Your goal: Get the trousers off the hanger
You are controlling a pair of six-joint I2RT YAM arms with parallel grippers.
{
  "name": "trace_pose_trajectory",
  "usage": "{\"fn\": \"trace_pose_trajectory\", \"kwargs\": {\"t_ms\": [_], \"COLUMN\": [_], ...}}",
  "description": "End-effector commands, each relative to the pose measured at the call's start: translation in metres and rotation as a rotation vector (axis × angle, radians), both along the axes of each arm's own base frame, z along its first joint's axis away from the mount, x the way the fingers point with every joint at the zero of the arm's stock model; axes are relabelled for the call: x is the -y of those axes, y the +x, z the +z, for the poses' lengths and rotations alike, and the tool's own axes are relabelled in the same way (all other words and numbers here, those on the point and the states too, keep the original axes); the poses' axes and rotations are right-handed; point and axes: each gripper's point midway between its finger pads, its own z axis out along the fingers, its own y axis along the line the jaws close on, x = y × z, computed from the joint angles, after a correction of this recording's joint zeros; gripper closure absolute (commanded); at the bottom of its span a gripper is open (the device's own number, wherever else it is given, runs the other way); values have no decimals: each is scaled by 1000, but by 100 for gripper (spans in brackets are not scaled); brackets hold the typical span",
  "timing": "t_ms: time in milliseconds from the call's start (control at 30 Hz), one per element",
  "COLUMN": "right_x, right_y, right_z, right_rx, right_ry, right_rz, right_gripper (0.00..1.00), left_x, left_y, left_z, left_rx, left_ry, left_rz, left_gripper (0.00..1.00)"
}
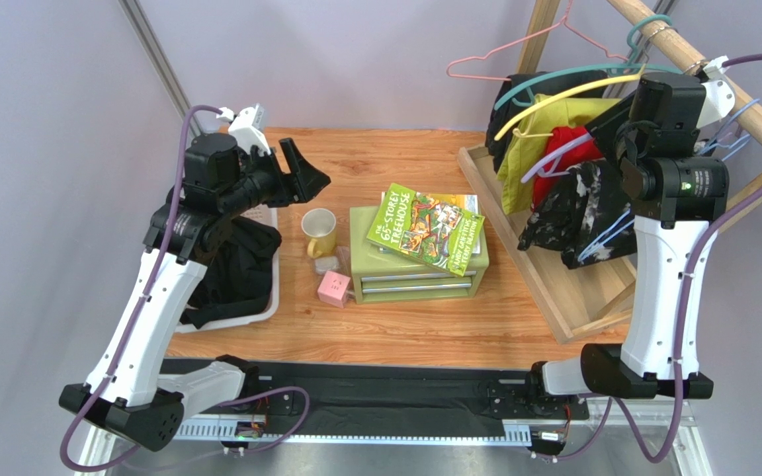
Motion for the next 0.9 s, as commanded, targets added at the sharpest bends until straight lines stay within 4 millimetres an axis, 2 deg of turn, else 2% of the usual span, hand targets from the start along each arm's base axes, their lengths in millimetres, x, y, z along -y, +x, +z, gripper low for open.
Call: {"fn": "trace_pose_trajectory", "kwargs": {"t_ms": [0,200,233,267,300,367,533,867], "right_x": [18,27,25,20,17,10,-2,-19], "right_y": [10,12,14,15,13,13,0,-30], "right_z": [31,42,39,41,49,51,81,115], "right_rx": [147,231,233,245,283,309,414,551], "right_ry": [-24,22,36,50,54,74,91,293], "right_rz": [-60,-81,-77,-48,-31,-1,64,79], "right_gripper": [55,68,71,76,81,86,100,100], "left_x": [5,10,11,13,13,18,26,35], "left_y": [-7,-14,-12,-18,-21,-28,-45,-50], "left_z": [34,61,62,76,77,86,100,104], "left_rx": [76,97,90,114,104,110,109,82], "left_ry": [-17,-18,-12,-21,-19,-36,-75,-127], "left_rz": [-49,-101,-110,-129,-142,-187,-260,-307], "left_gripper": [22,22,22,22,22,21,19,18]}}
